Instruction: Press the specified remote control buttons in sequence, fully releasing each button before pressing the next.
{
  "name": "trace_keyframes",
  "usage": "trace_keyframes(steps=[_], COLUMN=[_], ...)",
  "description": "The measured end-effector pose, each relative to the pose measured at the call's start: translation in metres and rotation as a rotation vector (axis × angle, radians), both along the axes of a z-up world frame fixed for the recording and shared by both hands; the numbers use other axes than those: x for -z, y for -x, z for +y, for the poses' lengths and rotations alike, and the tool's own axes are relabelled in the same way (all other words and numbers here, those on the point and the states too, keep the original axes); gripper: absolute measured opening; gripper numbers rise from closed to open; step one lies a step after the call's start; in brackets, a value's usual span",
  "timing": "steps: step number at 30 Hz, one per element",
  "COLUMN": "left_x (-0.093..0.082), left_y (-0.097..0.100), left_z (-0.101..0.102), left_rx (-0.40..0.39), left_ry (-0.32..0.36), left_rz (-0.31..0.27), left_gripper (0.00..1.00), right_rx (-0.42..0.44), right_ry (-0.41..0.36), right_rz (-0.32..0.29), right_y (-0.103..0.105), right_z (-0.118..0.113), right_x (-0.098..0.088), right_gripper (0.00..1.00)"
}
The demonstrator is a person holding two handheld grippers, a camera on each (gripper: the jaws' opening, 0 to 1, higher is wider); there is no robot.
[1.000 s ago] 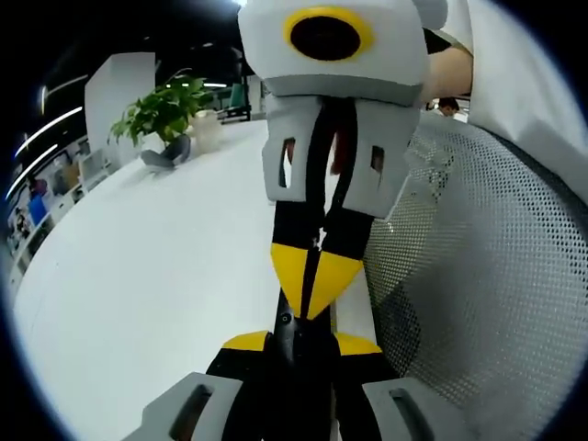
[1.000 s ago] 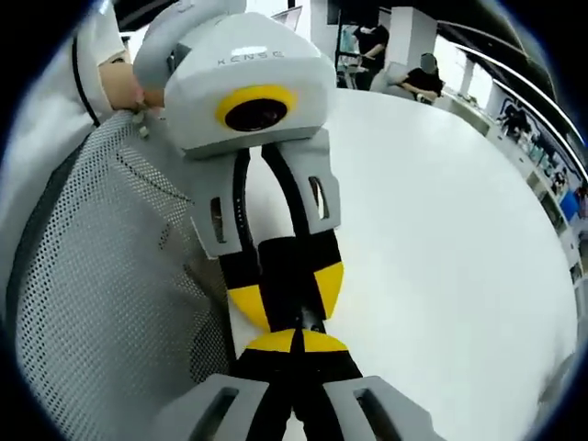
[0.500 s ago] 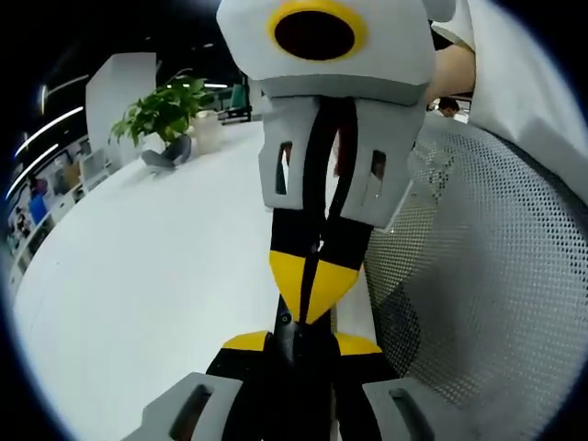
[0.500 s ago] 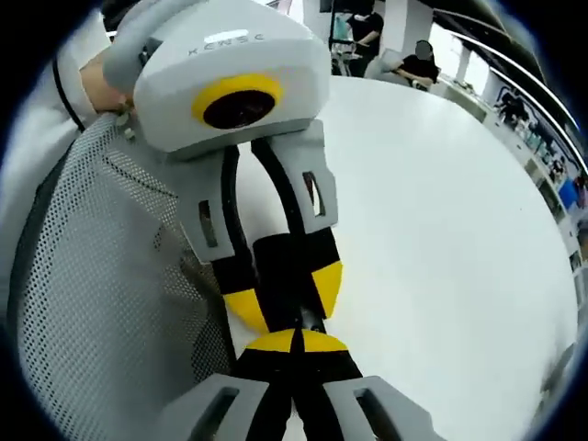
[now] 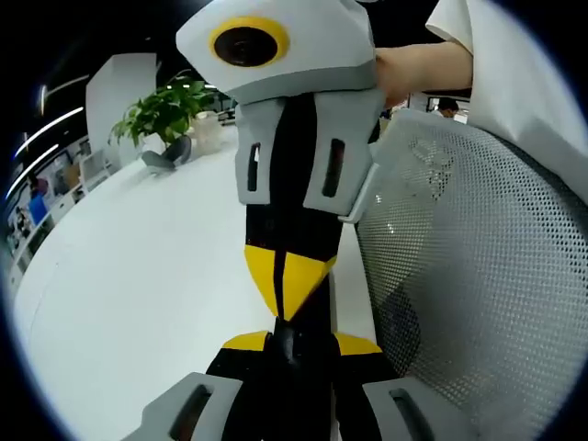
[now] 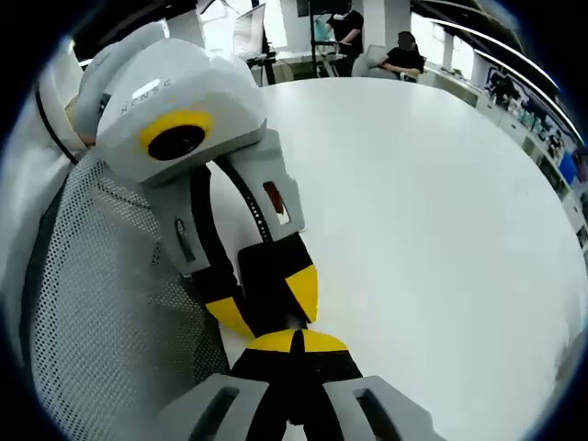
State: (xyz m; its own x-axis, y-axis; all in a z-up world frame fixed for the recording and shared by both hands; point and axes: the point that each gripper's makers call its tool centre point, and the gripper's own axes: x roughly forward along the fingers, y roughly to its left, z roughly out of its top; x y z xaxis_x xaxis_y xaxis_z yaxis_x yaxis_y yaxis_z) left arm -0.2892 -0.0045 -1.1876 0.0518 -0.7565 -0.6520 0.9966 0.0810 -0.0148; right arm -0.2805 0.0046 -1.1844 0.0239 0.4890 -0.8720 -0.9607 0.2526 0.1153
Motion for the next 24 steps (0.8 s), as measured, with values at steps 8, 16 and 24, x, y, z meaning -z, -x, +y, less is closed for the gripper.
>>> trace_keyframes(steps=[8, 16, 24], left_x=[0.0003, 0.0004, 0.0005], left_y=[-0.0004, 0.0, 0.0], left_z=[-0.0002, 0.0001, -0.0001], left_rx=[0.001, 0.002, -0.001], left_ry=[0.001, 0.001, 0.003], left_rz=[0.0, -0.001, 0.0], left_gripper=[0.25, 0.25, 0.25], right_rx=[0.058, 0.112, 0.043], right_ry=[0.061, 0.059, -0.025], right_rz=[0.047, 0.088, 0.011], right_y=[-0.0025, -0.0041, 0.0045], right_z=[0.0011, 0.001, 0.0001], right_x=[0.0009, 0.001, -0.0034], right_gripper=[0.0, 0.0, 0.0])
